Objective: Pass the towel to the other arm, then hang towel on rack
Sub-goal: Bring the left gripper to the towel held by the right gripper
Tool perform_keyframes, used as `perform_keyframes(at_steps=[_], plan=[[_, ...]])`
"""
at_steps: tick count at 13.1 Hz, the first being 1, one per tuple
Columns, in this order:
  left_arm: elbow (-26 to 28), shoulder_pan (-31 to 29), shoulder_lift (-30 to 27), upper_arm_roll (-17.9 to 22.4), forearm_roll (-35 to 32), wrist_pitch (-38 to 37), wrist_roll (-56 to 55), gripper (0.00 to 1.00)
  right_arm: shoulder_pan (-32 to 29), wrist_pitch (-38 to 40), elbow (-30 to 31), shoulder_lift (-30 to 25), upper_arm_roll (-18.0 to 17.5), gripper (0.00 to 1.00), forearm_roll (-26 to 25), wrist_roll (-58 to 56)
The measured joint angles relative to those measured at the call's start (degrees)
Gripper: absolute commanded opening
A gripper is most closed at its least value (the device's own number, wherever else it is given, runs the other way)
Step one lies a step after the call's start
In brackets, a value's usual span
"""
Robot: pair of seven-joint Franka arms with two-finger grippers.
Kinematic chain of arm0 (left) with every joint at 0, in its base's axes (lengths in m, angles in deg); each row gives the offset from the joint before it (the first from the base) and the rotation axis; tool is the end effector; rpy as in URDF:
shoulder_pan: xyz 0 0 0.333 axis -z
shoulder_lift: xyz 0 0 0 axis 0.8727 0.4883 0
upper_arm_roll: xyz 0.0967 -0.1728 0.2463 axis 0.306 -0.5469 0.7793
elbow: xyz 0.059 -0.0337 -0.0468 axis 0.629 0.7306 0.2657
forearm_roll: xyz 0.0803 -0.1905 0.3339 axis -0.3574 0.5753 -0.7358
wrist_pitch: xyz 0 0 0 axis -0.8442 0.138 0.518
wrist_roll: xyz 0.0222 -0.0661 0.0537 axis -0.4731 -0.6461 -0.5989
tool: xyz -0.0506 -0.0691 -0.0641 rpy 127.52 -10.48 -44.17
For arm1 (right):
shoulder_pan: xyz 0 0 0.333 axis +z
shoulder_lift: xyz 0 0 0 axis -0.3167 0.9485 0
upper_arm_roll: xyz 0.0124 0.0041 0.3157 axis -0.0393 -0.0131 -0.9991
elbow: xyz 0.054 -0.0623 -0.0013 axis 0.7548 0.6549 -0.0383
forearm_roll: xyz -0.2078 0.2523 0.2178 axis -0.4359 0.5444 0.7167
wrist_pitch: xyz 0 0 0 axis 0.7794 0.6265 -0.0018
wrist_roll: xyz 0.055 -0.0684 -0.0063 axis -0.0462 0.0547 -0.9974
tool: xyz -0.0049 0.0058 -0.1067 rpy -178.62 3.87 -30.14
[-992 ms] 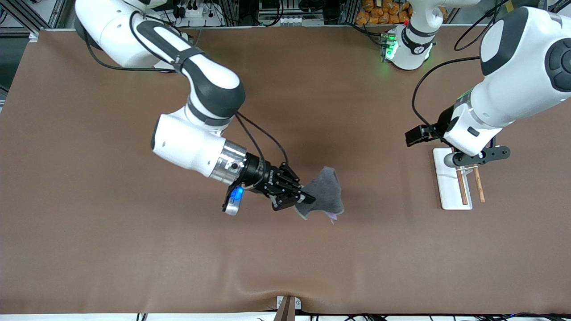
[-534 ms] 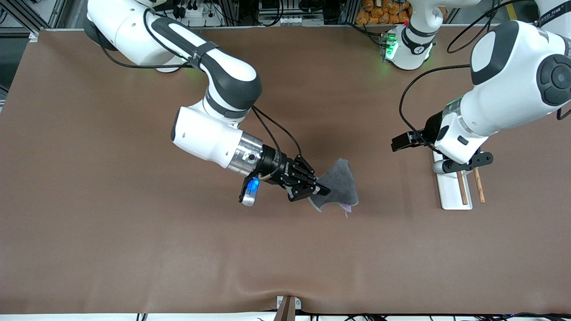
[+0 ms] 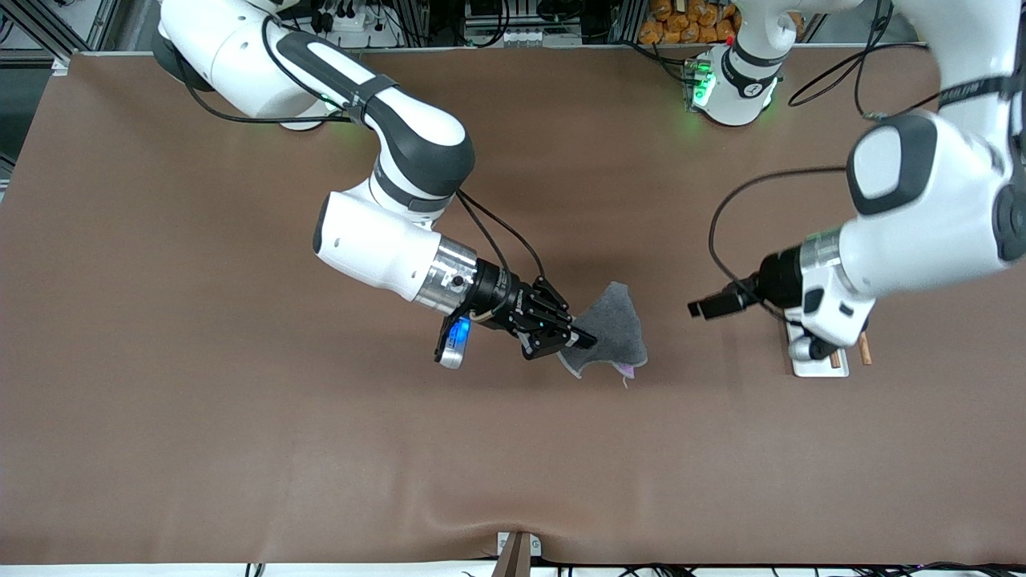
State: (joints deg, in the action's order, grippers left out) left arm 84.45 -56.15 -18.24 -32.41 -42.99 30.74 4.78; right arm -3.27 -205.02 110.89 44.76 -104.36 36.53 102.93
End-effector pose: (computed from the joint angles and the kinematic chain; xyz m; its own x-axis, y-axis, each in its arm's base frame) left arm 0.6449 -0.1644 0.4542 0.8502 0.4045 -0.3370 0.5174 -0.7605 0.3923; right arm 0.6469 0.4730 0.4563 0.3589 -0.5029 -0.7863 -0.8904 0.0682 -0.4501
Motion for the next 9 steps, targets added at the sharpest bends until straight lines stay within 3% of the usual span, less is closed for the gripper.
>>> perform_keyframes(at_steps=[9], plan=[[-0.13, -0.02, 10.46, -0.15, 26.33, 3.91, -7.75, 1.00, 0.00, -0.03, 0.00, 0.00, 0.06, 0.00, 0.00, 0.00]])
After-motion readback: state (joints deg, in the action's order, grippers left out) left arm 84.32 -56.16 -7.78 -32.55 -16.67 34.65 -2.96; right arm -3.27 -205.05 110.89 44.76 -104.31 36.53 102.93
